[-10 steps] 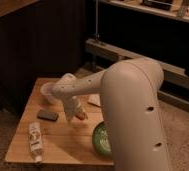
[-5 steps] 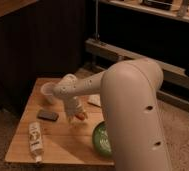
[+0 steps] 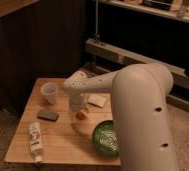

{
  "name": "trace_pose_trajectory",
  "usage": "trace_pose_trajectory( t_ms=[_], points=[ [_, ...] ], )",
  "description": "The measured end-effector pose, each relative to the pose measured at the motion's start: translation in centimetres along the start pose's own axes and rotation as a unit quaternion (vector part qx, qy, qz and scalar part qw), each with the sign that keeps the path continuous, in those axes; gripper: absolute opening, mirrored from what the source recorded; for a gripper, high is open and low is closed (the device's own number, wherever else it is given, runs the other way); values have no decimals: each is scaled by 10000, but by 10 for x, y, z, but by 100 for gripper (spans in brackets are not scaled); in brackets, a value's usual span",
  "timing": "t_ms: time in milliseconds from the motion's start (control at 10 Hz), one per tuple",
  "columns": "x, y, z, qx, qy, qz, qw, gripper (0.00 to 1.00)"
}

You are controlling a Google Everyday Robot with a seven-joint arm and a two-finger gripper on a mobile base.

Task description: Drag the pepper across the table

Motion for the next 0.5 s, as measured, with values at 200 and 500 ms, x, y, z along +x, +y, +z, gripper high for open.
trace_pose_trajectory(
  t_ms=[200,500],
  points=[
    [-4,-9,0,-189,-117,-101,9997,65],
    [-12,-6,0,-355,-396,-393,9978,65]
  ],
)
